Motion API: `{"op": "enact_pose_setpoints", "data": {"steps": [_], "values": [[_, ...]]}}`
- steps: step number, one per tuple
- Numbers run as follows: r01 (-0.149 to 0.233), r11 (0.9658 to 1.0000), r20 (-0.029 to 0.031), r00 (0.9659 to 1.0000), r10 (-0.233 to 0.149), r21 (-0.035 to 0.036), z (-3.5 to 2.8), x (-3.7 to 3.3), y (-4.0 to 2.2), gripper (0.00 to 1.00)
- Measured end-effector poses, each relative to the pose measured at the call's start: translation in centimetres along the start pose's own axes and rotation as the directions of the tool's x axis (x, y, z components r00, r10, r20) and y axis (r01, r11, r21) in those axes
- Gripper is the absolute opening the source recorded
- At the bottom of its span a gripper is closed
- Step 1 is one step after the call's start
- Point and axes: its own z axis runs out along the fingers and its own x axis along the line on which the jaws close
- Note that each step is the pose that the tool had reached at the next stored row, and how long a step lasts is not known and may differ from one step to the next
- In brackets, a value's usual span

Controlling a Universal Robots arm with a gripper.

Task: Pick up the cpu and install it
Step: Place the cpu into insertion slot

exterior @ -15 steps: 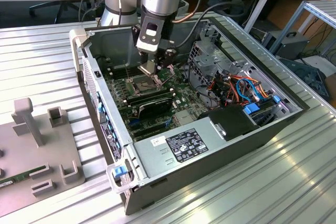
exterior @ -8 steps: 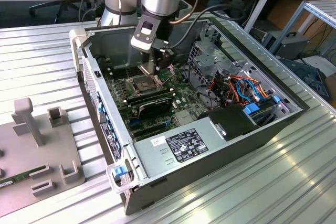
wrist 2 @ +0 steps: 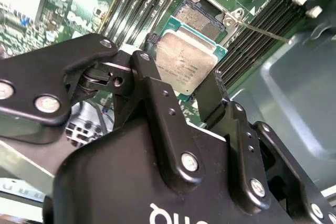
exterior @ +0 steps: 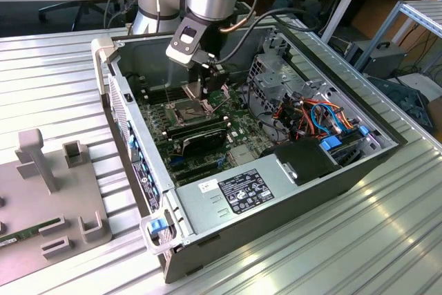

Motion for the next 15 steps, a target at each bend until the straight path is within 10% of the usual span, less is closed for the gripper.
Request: {"op": "enact_pose_setpoints", "data": {"steps": [15], "values": [[-0.043, 0.9991, 0.002, 0.9991, 0.043, -0.0004, 0.91, 0.32, -0.03, 0.55]]}}
